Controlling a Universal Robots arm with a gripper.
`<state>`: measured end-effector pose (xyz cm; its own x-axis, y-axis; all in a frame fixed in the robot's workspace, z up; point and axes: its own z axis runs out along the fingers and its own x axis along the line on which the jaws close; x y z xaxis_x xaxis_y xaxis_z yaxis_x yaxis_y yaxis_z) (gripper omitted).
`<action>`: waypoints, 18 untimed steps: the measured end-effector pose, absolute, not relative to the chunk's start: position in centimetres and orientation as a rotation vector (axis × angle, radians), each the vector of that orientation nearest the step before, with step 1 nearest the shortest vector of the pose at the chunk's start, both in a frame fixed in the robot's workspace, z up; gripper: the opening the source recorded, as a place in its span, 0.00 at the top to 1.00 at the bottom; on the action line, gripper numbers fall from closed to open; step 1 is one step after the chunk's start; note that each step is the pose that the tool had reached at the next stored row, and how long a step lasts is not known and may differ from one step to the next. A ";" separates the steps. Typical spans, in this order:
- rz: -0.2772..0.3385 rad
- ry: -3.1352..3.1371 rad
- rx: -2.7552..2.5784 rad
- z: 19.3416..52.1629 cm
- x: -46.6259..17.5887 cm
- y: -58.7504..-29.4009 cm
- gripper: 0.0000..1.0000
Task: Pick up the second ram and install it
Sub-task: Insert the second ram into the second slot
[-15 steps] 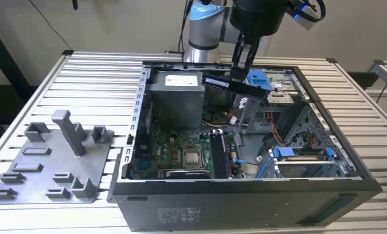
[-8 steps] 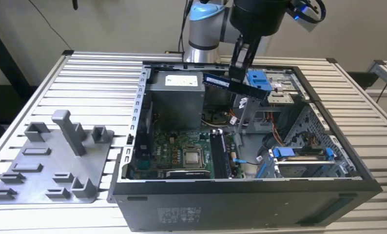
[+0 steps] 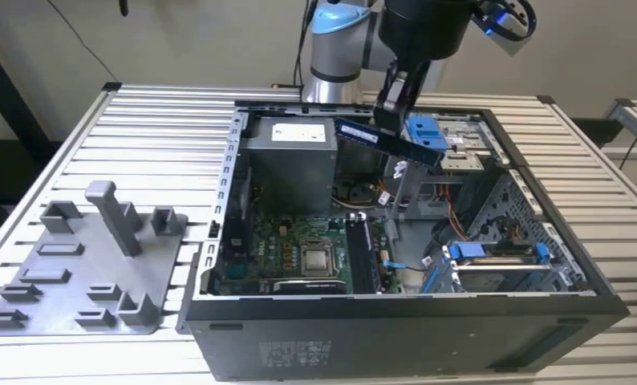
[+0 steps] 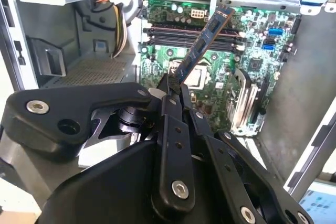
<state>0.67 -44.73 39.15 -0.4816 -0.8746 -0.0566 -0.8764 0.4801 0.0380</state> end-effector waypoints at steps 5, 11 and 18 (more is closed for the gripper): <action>0.095 2.711 -1.524 39.1 0.7 -44.7 0.86; 0.093 2.748 -1.451 39.1 0.7 -44.7 0.86; 0.092 2.791 -1.363 39.1 0.7 -44.7 0.86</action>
<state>0.67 -44.73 39.08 -0.6145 -0.7869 -0.0566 -0.7889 0.6134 0.0380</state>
